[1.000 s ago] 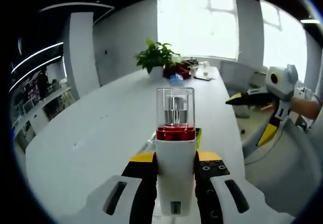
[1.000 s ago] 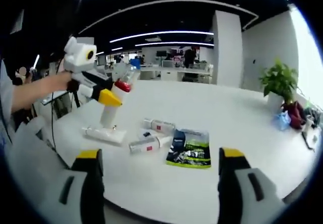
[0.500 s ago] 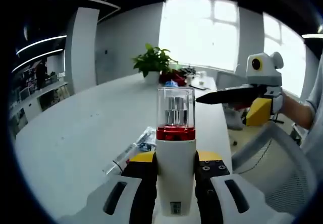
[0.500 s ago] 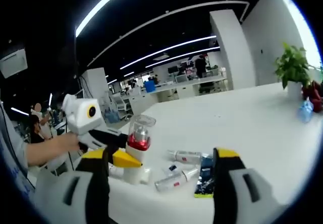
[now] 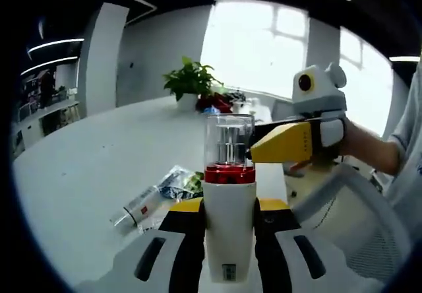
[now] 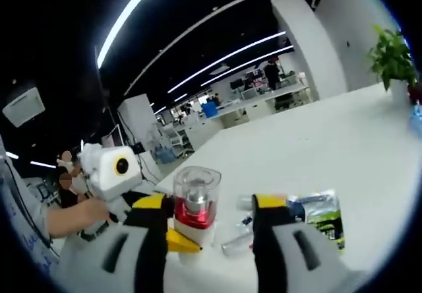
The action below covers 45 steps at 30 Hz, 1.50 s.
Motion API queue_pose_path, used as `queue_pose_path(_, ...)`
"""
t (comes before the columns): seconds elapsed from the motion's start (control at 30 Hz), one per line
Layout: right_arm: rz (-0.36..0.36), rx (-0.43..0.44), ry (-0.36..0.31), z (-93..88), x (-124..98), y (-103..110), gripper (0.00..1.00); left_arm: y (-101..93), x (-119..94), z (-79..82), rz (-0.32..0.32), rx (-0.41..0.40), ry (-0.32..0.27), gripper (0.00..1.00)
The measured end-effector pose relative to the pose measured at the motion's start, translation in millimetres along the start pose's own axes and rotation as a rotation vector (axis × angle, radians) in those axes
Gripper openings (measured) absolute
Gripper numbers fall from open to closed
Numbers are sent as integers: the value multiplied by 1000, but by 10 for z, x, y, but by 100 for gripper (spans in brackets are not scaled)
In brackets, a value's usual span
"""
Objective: Arrange the skincare products in the storage area until every visible bottle or jar stands upright without overlapping.
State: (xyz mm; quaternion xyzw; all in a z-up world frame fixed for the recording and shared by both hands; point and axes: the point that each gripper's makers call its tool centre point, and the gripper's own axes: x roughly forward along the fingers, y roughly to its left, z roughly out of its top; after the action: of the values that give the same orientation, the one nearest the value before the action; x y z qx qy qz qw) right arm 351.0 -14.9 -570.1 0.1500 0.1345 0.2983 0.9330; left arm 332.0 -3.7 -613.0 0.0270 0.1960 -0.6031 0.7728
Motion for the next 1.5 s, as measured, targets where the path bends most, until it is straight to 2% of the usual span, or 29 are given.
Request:
queue_pose_path(0.33,64,-31,34,-69,64,54,37,-64,55,-94,-66,-62,-17,24)
queue_pose_path(0.5,102,-19,25,-66,74,68,32,-97,82,-98,-95,-90,-26,24)
queue_pose_path(0.93,60,26,36,-133,73,-26,28,-66,226,-182,-78,-60,9,24)
queue_pose_path(1.13,28,-19,62,-170,88,-42,27,-33,290,-222,-63,-54,23,24)
queue_pose_path(1.3,8,-76,57,-167,92,-66,27,0,338,-226,-42,-35,28,24)
queue_pose_path(1.5,-10,-194,65,-171,105,-102,26,48,422,-238,-6,10,33,24)
